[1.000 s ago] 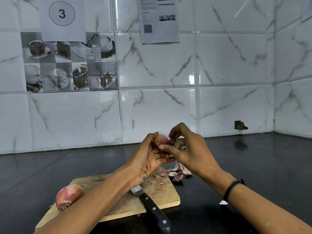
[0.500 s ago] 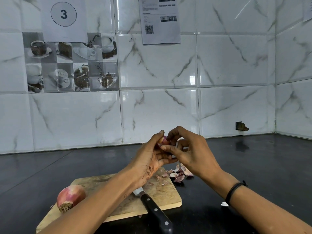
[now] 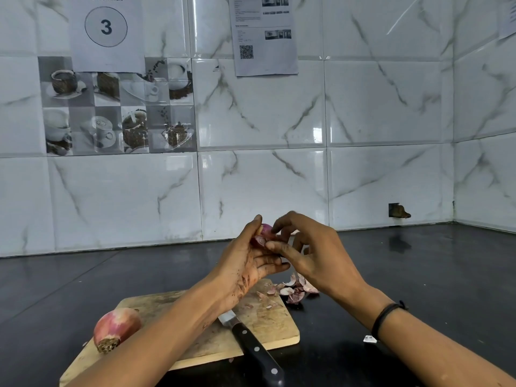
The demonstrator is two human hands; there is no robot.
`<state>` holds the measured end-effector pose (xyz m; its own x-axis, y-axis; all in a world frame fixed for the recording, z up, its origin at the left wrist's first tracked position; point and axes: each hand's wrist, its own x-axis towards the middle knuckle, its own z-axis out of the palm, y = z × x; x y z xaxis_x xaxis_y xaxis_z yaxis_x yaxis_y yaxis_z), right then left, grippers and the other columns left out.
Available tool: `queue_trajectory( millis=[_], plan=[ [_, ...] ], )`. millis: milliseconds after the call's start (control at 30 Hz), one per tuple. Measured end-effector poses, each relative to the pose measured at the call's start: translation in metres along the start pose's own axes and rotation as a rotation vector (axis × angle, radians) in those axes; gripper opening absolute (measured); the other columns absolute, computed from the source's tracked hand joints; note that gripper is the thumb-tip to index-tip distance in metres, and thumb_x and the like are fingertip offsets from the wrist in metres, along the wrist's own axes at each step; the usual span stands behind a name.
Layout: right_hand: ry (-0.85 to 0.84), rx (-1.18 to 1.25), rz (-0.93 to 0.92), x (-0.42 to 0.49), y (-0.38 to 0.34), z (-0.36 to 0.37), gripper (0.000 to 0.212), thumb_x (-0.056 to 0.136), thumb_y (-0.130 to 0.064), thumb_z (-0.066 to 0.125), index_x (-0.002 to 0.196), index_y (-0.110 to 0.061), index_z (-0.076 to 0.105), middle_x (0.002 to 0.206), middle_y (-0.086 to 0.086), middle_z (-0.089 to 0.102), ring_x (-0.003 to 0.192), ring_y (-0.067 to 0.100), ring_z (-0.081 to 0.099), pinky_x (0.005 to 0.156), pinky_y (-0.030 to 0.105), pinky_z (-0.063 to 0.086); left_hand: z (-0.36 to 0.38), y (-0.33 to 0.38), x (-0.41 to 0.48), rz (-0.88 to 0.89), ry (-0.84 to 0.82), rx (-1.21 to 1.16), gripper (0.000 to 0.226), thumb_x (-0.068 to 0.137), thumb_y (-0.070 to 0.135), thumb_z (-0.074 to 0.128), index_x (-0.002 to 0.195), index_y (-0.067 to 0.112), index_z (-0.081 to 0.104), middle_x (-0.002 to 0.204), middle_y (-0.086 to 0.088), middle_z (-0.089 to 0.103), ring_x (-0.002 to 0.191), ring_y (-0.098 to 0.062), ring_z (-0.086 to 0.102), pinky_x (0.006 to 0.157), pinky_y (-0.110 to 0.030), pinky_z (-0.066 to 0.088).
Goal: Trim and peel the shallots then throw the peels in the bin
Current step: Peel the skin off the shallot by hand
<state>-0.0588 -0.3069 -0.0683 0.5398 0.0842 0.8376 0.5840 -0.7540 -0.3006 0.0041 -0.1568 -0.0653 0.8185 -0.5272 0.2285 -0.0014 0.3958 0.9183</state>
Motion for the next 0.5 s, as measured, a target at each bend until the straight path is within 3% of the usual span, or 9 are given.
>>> queue_trajectory(
  millis=[133, 267, 367, 500],
  plan=[
    [-0.026, -0.082, -0.009, -0.0007, 0.0039, 0.0022, 0.012, 0.093, -0.038, 0.07, 0.102, -0.033, 0.063, 0.094, -0.019, 0.064, 0.073, 0.009, 0.063, 0.066, 0.032, 0.055, -0.0024, 0.0023, -0.0003, -0.014, 0.019, 0.011, 0.048, 0.097, 0.047, 0.055, 0.08, 0.007, 0.076, 0.113, -0.028, 0.07, 0.115, -0.046, 0.059, 0.103, -0.055, 0.049],
    [0.006, -0.057, -0.014, -0.0005, 0.0021, -0.0001, 0.028, 0.093, -0.037, 0.071, 0.118, -0.041, 0.059, 0.102, -0.018, 0.062, 0.068, 0.01, 0.064, 0.065, 0.029, 0.055, -0.0025, 0.0027, 0.0, -0.033, 0.03, 0.037, 0.049, 0.096, 0.05, 0.056, 0.099, 0.003, 0.07, 0.091, -0.021, 0.07, 0.096, -0.037, 0.068, 0.097, -0.051, 0.054],
    [-0.015, -0.094, -0.043, -0.0004, 0.0022, -0.0003, 0.018, 0.093, -0.034, 0.071, 0.11, -0.035, 0.068, 0.098, -0.017, 0.062, 0.071, 0.009, 0.062, 0.066, 0.029, 0.054, -0.0032, 0.0013, -0.0008, -0.058, 0.015, 0.054, 0.056, 0.096, 0.052, 0.054, 0.114, 0.001, 0.07, 0.1, -0.022, 0.07, 0.097, -0.035, 0.069, 0.094, -0.047, 0.056],
    [-0.05, -0.13, -0.008, -0.0007, 0.0046, 0.0015, 0.007, 0.094, -0.033, 0.068, 0.101, -0.031, 0.068, 0.094, -0.02, 0.064, 0.08, 0.007, 0.063, 0.071, 0.034, 0.054, -0.003, 0.004, -0.0028, -0.077, 0.044, 0.061, 0.062, 0.095, 0.053, 0.053, 0.117, -0.003, 0.067, 0.106, -0.025, 0.072, 0.089, -0.032, 0.071, 0.089, -0.044, 0.059]
  ],
)
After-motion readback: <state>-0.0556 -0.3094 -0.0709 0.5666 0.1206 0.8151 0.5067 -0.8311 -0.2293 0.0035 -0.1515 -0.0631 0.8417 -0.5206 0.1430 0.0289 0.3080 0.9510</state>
